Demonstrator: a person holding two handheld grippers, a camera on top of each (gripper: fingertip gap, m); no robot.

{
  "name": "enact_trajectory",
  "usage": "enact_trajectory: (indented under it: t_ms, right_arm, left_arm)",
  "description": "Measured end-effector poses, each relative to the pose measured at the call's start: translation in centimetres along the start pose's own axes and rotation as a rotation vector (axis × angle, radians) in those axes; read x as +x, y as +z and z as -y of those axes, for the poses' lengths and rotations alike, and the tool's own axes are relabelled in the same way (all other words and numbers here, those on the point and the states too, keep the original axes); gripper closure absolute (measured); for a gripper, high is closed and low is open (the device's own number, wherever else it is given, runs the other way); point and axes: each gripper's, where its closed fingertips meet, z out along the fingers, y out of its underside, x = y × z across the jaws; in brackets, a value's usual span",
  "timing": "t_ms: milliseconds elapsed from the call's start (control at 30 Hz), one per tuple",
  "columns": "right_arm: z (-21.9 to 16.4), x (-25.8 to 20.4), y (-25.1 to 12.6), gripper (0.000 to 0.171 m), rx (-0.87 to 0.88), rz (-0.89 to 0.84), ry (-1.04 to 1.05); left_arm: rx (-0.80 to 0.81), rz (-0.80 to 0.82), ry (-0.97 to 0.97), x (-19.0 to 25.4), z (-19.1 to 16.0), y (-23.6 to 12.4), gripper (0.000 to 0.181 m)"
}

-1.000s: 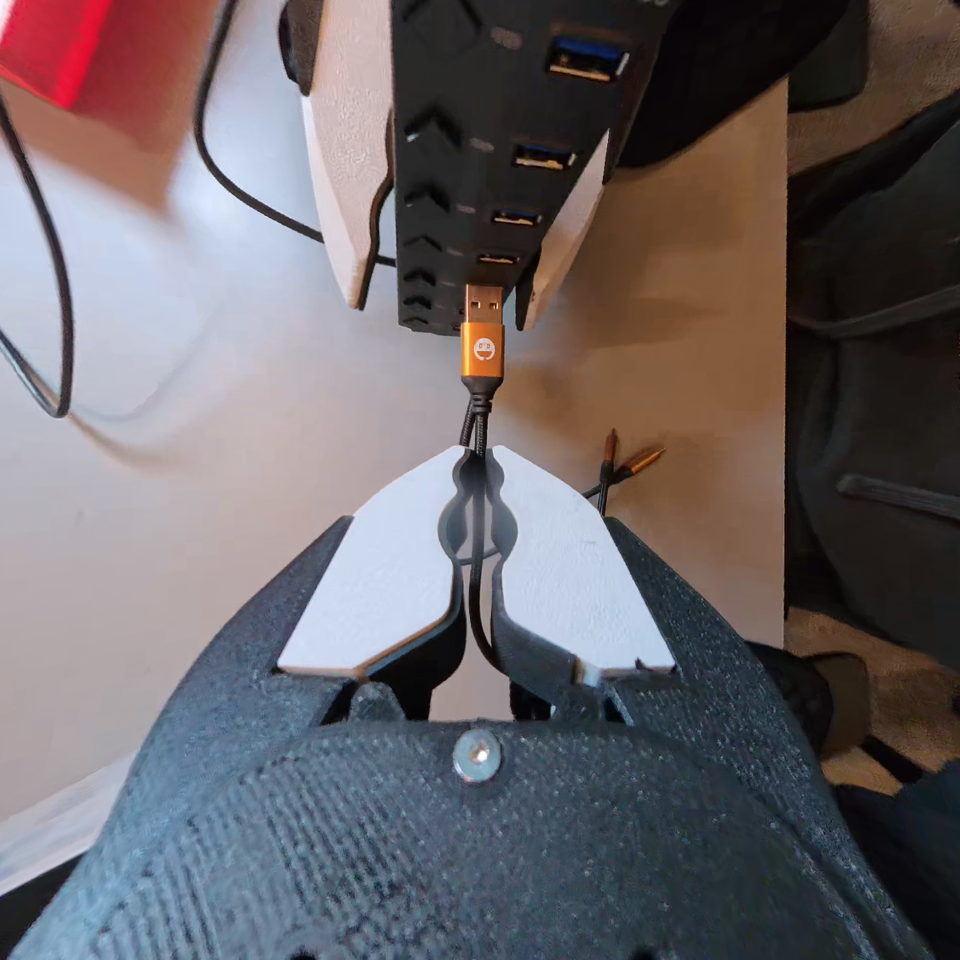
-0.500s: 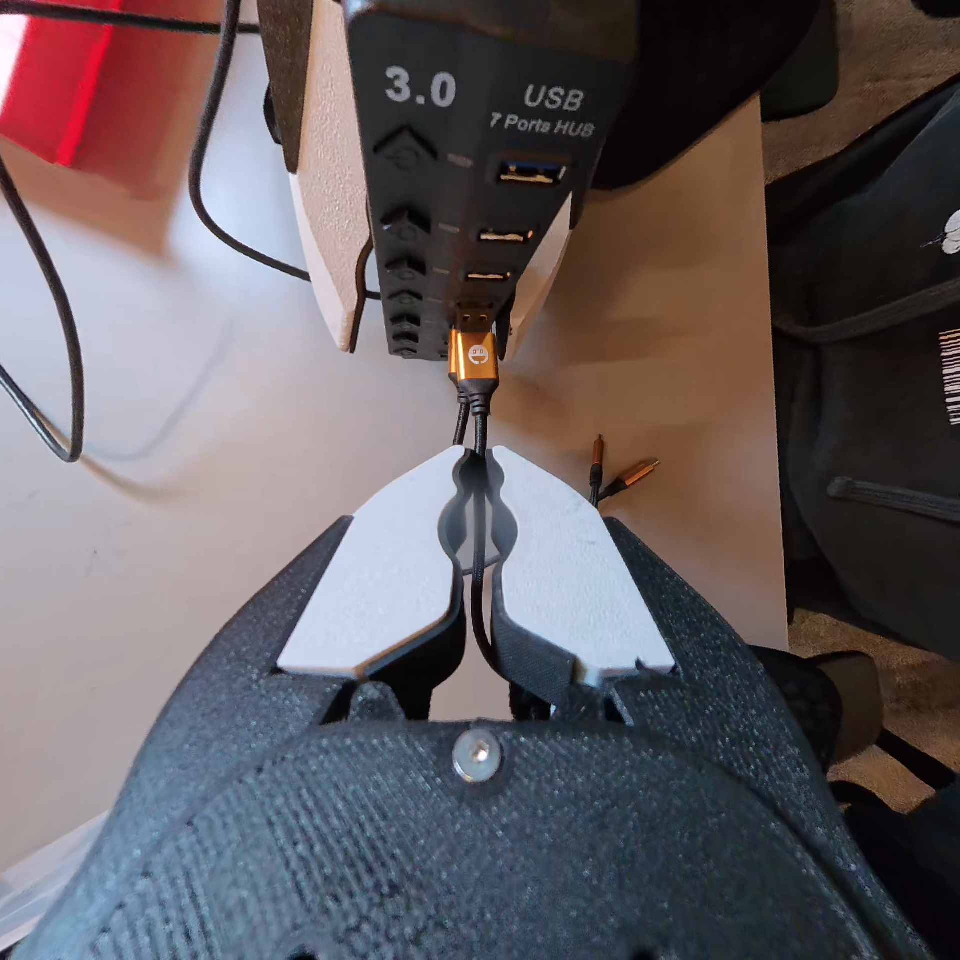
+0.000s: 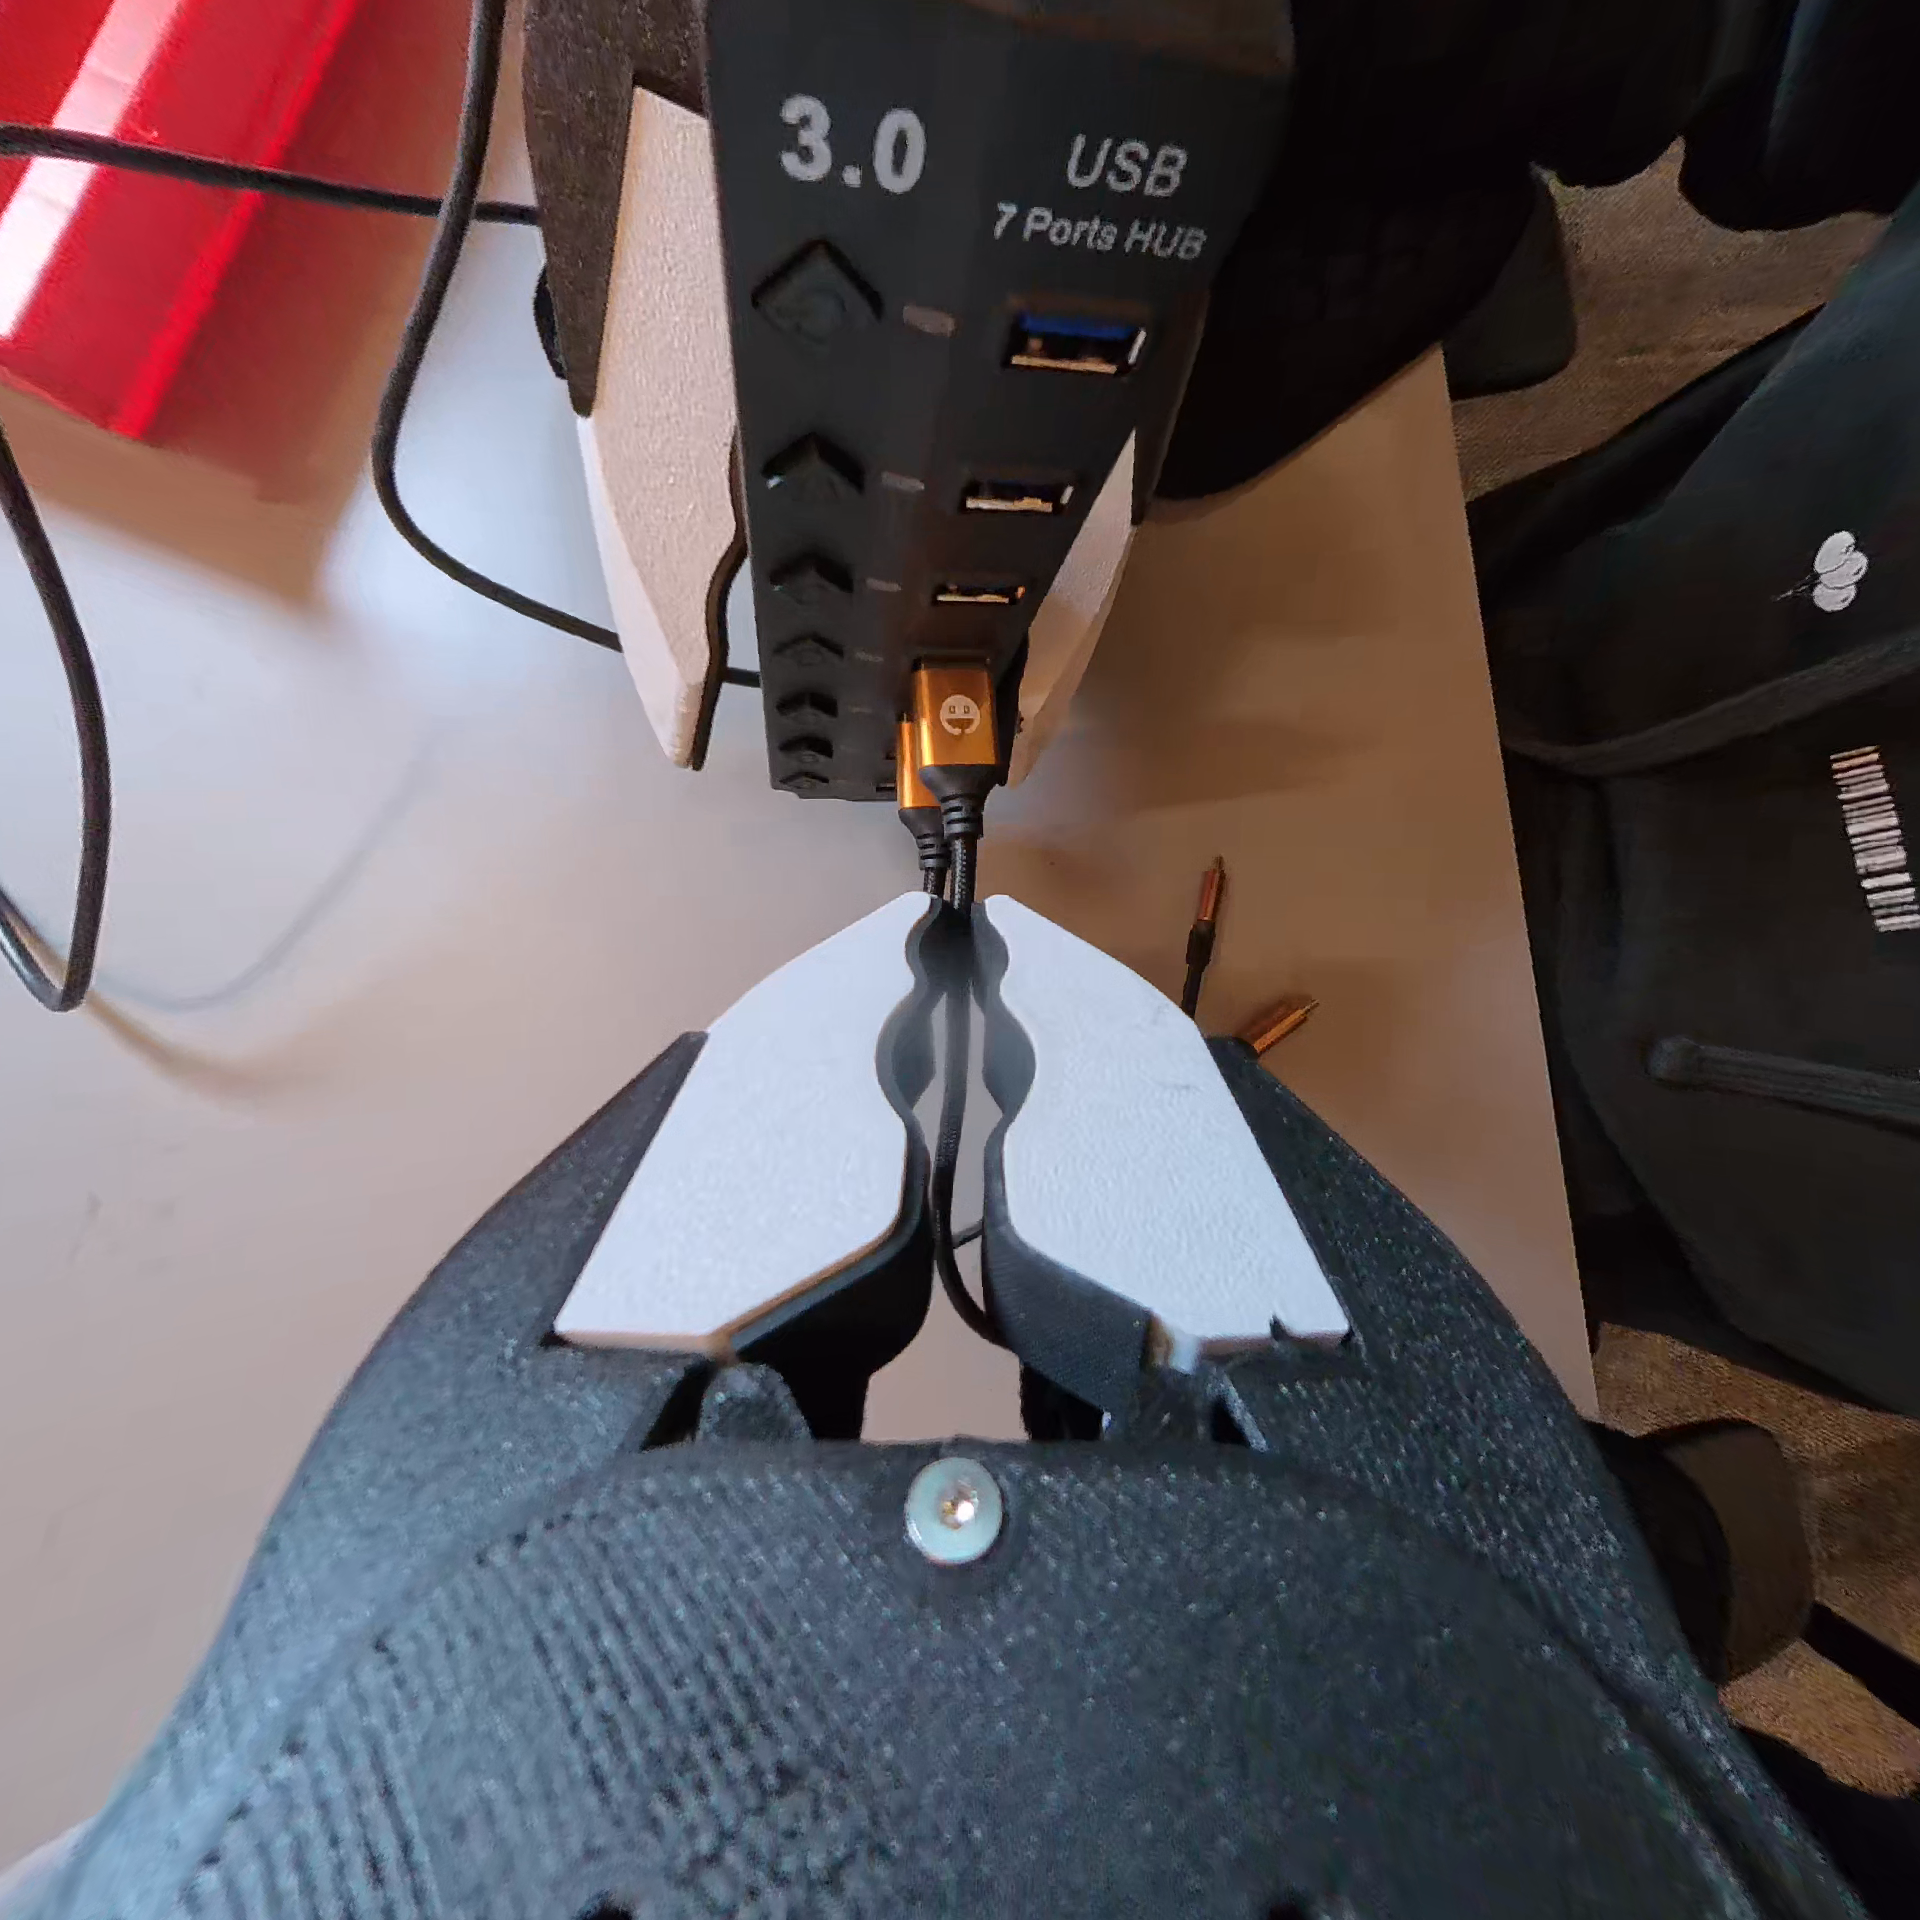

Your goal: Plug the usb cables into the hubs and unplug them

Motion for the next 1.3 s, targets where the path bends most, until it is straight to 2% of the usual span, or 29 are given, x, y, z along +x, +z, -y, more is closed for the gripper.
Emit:
enact_trajectory:
  t_ms: [200, 400, 567, 667, 800, 833, 1067, 1200, 1300]
  right_arm:
    - [0.5, 0.6, -0.3, 0.108, 0.028, -0.029, 0.014]
    - [1.2, -0.1, 0.1, 0.107, 0.055, 0.004, 0.045]
    - [1.8, -1.8, 1.4, 0.107, 0.043, 0.059, 0.048]
    - [2.0, -2.4, 1.9, 0.107, 0.030, 0.062, 0.030]
    - [2.2, -1.0, 1.6, 0.107, 0.024, 0.007, 0.145]
    - [2.1, -0.6, 1.5, 0.097, 0.013, -0.006, 0.178]
    - [2.1, 0.8, 0.1, 0.095, -0.040, -0.132, 0.249]
    - [4.0, -2.1, -0.5, 0.105, -0.048, -0.059, 0.160]
    - [7.4, 0.4, -3.3, 0.107, 0.054, -0.236, 0.181]
  left_arm:
    - [0.167, 0.048, -0.041, -0.5, 0.8, -0.6, 0.176]
    - [0.477, 0.202, -0.021, -0.3, 3.7, -2.1, 0.143]
    - [0.545, 0.347, 0.046, 0.0, 5.7, -1.7, 0.122]
    - [0.538, 0.353, 0.095, 0.9, 6.2, -1.0, 0.127]
    - [0.587, 0.431, 0.044, -0.6, 5.7, -2.6, 0.128]
    - [0.608, 0.431, 0.003, -1.2, 5.3, -3.4, 0.128]
    - [0.822, 0.590, -0.422, -7.8, -0.1, -9.8, 0.128]
    - [0.794, 0.678, -0.478, -9.2, -2.3, -10.2, 0.128]
    - [0.753, 0.709, -0.444, -8.9, -1.9, -9.4, 0.128]
